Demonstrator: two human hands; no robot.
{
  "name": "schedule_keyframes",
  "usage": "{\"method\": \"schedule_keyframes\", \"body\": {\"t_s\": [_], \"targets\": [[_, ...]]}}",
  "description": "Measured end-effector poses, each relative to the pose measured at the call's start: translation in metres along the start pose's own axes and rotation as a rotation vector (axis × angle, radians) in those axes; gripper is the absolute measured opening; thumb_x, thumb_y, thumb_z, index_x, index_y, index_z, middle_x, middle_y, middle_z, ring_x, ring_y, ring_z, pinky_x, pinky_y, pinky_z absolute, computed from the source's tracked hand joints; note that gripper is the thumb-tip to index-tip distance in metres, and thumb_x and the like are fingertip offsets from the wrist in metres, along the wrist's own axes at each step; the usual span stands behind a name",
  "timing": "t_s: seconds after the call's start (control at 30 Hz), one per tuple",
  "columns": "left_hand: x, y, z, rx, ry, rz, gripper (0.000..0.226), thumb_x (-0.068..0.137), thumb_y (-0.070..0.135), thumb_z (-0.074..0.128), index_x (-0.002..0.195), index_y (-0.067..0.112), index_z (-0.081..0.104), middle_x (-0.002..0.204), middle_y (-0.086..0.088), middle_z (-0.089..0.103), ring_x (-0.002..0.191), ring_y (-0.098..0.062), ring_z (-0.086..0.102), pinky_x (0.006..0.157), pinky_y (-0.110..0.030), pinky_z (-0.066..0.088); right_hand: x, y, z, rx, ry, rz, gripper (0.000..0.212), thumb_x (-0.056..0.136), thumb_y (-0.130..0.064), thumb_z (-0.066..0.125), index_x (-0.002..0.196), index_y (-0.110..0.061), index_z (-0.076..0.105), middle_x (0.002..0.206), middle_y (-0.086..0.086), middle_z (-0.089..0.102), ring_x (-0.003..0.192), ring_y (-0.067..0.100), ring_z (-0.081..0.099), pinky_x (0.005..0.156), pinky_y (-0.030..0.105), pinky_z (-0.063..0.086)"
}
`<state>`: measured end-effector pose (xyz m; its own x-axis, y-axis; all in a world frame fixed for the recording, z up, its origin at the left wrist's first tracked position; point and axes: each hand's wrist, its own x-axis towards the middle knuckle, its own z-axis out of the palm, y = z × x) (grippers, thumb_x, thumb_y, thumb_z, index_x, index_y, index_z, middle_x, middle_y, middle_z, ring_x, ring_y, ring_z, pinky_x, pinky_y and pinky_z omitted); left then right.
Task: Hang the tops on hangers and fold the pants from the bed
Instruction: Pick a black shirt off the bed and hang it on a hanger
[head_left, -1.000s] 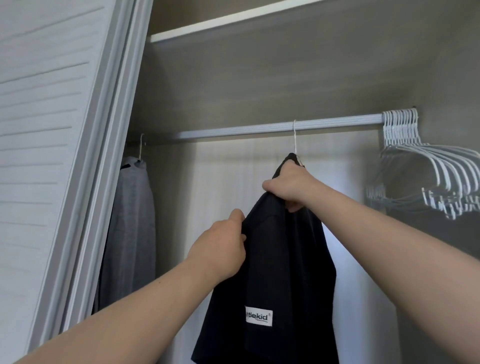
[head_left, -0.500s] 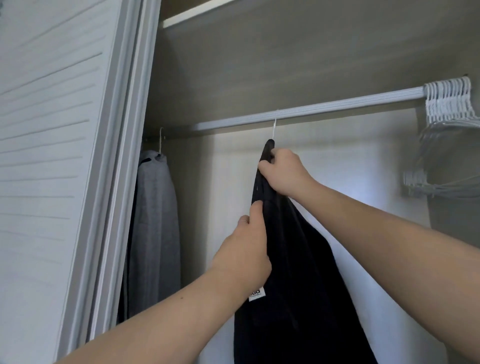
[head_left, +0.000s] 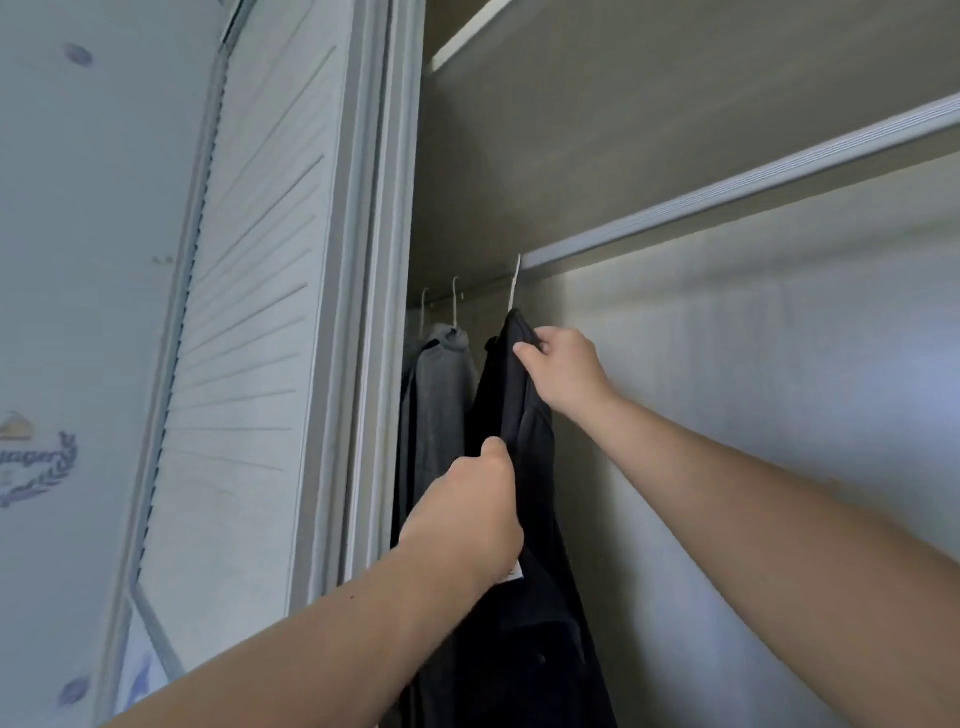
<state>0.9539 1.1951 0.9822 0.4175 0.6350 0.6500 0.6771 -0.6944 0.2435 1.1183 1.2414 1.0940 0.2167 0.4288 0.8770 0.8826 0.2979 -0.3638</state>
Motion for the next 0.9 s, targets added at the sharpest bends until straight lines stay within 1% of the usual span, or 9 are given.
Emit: {"method": "schedule_keyframes", "body": {"t_s": [0.13,0.23,0.4,0.57,0.6,0.67,0.73,0.8,0.9], "targets": [[0.011,-0.014,-0.001,0.047,0.015,-0.074,0.030,0.094,0.004,0.057,0.106,0.017,0.034,0.082,-0.002,0.051,0.066,-0.017,0.051,0.057,-0.033,0.044,0.018,-0.003,0.053,0.127,-0.079,0.058,0.037,0.100,-0.030,0.058,0.117,0.002,0.065,0.109,0.019,0.067,0.103,0.032,0.062,0.073,0.027,0.038],[0.017,-0.012,0.004,0.098,-0.019,-0.105,0.039,0.089,-0.001,0.060,0.111,0.017,0.033,0.082,-0.001,0.046,0.065,-0.016,0.046,0.056,-0.032,0.041,0.026,-0.007,0.078,0.166,-0.114,0.065,0.022,0.100,-0.029,0.058,0.099,-0.009,0.067,0.097,0.011,0.067,0.097,0.032,0.064,0.065,0.028,0.038],[0.017,-0.013,0.007,0.163,-0.079,-0.139,0.034,0.089,-0.004,0.056,0.106,0.015,0.035,0.088,-0.003,0.041,0.077,-0.022,0.048,0.067,-0.035,0.044,0.032,0.004,0.093,0.222,-0.164,0.085,0.033,0.100,-0.032,0.058,0.123,-0.011,0.067,0.114,0.013,0.069,0.110,0.033,0.063,0.080,0.031,0.046],[0.005,-0.013,0.012,0.313,-0.145,-0.075,0.027,0.091,-0.004,0.056,0.113,0.008,0.047,0.095,-0.005,0.039,0.071,-0.018,0.041,0.068,-0.034,0.043,0.012,0.017,0.078,0.274,-0.240,0.085,0.046,0.099,-0.034,0.060,0.141,-0.018,0.054,0.136,0.007,0.061,0.127,0.028,0.055,0.106,0.038,0.045],[0.000,-0.013,0.012,0.339,-0.142,-0.043,0.029,0.090,-0.003,0.057,0.115,0.008,0.048,0.103,-0.008,0.043,0.076,-0.020,0.044,0.070,-0.035,0.045,0.005,0.018,0.072,0.264,-0.245,0.071,0.049,0.099,-0.035,0.059,0.145,-0.019,0.051,0.140,0.005,0.059,0.130,0.027,0.053,0.108,0.038,0.043],[-0.012,-0.017,0.014,0.419,-0.088,0.073,0.036,0.088,-0.001,0.058,0.121,0.011,0.048,0.131,-0.012,0.043,0.110,-0.029,0.047,0.089,-0.040,0.048,-0.014,0.016,0.060,0.231,-0.238,0.015,0.052,0.100,-0.038,0.055,0.149,-0.023,0.043,0.146,0.003,0.051,0.135,0.024,0.047,0.111,0.037,0.039],[-0.029,-0.026,0.009,0.518,0.035,0.218,0.039,0.090,0.007,0.058,0.127,0.014,0.051,0.151,-0.013,0.037,0.142,-0.034,0.029,0.113,-0.045,0.035,-0.039,0.012,0.048,0.182,-0.209,-0.071,0.054,0.102,-0.042,0.049,0.152,-0.028,0.037,0.153,-0.001,0.039,0.141,0.021,0.036,0.113,0.037,0.033],[-0.051,-0.034,-0.003,0.600,0.126,0.313,0.034,0.090,0.017,0.060,0.124,0.015,0.057,0.153,-0.014,0.041,0.148,-0.036,0.026,0.118,-0.047,0.028,-0.066,0.004,0.034,0.128,-0.182,-0.149,0.054,0.102,-0.045,0.044,0.153,-0.033,0.032,0.157,-0.007,0.031,0.145,0.019,0.025,0.115,0.039,0.027],[-0.087,-0.052,-0.031,0.679,0.209,0.330,0.038,0.085,0.030,0.064,0.121,0.016,0.063,0.150,-0.015,0.049,0.144,-0.039,0.037,0.116,-0.052,0.032,-0.104,-0.021,0.014,0.073,-0.148,-0.257,0.056,0.102,-0.046,0.042,0.155,-0.033,0.029,0.160,-0.006,0.027,0.148,0.017,0.019,0.120,0.041,0.021]]}}
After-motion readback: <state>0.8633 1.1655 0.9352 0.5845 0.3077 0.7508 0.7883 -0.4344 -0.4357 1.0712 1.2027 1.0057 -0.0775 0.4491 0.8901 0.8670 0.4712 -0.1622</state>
